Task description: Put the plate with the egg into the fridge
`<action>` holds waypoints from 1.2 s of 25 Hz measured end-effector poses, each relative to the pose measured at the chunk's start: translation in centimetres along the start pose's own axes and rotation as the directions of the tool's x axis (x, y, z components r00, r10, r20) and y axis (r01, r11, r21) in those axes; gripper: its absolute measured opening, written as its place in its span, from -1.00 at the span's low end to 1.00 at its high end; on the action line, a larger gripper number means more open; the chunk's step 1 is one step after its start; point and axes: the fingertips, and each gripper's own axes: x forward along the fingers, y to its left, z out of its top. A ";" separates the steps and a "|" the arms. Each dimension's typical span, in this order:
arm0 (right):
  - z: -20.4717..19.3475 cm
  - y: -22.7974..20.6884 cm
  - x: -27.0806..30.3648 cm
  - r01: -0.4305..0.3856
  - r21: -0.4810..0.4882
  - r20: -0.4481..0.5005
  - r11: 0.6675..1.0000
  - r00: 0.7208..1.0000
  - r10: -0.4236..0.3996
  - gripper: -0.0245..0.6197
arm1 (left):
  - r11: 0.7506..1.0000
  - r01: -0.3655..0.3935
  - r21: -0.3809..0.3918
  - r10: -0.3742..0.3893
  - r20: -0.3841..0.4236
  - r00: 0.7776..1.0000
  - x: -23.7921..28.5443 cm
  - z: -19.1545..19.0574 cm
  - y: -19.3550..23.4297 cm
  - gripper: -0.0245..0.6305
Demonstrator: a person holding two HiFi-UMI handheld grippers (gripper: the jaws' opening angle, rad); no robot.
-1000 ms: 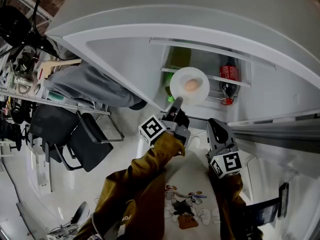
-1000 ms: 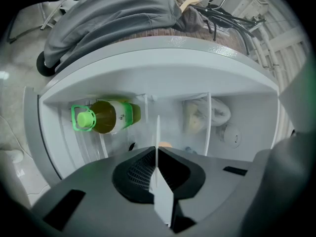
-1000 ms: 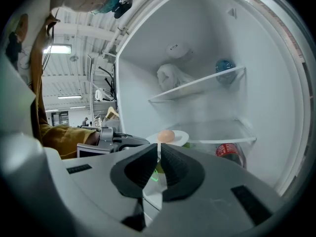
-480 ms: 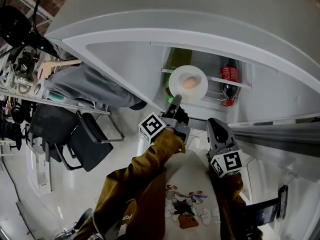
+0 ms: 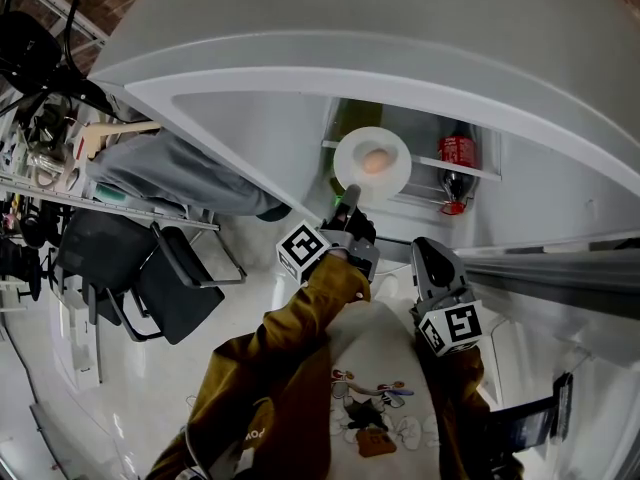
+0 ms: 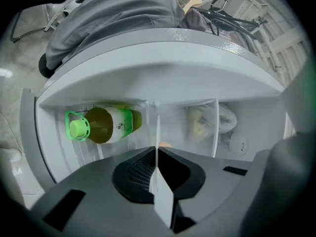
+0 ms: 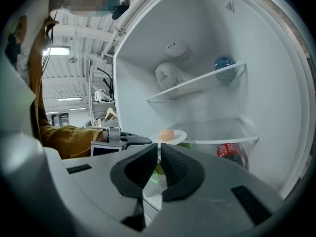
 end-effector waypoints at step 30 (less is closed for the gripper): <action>0.1 -0.8 -0.6 0.022 0.009 0.007 1.000 1.000 -0.022 -0.90 | 0.999 -0.031 -0.007 0.032 0.070 0.997 2.8 0.8 -0.1 -0.86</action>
